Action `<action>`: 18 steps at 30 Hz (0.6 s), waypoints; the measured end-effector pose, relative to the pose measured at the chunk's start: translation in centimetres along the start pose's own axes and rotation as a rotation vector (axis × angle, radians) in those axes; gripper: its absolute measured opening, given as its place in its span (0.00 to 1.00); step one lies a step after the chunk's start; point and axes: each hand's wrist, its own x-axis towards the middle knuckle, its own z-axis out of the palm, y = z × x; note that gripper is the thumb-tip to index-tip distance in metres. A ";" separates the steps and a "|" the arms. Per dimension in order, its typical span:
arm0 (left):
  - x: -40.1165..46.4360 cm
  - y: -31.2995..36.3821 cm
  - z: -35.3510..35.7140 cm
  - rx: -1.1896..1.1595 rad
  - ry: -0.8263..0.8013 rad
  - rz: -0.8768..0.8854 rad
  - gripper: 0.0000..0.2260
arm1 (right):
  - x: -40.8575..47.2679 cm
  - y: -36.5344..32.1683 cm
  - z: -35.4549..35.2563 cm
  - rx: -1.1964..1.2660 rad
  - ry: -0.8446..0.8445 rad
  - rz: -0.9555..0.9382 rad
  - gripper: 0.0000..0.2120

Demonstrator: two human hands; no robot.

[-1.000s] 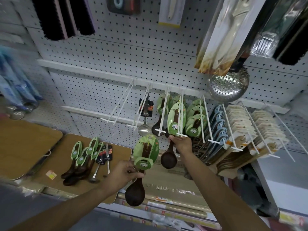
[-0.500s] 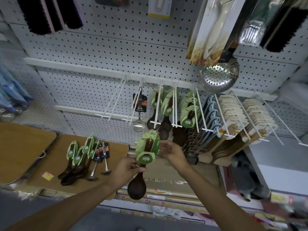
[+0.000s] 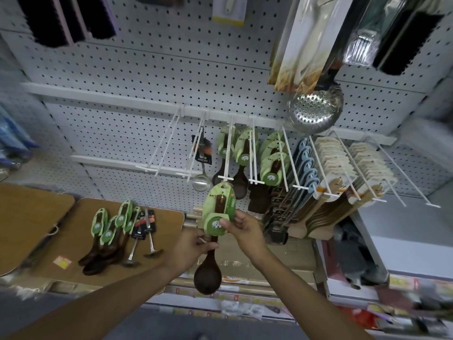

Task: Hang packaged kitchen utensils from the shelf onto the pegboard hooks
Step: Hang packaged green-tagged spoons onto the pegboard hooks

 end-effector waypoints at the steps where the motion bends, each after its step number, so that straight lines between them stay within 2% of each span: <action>1: 0.1 -0.1 0.0 -0.007 -0.004 0.004 0.05 | 0.1 0.1 0.1 0.016 0.005 0.005 0.10; 14: 3.4 0.1 0.4 -0.128 0.026 -0.046 0.12 | 3.2 0.0 0.2 0.024 0.064 0.018 0.09; 18: 5.3 0.6 0.4 -0.153 0.025 -0.042 0.06 | 5.3 -0.2 -0.2 -0.014 0.107 0.017 0.09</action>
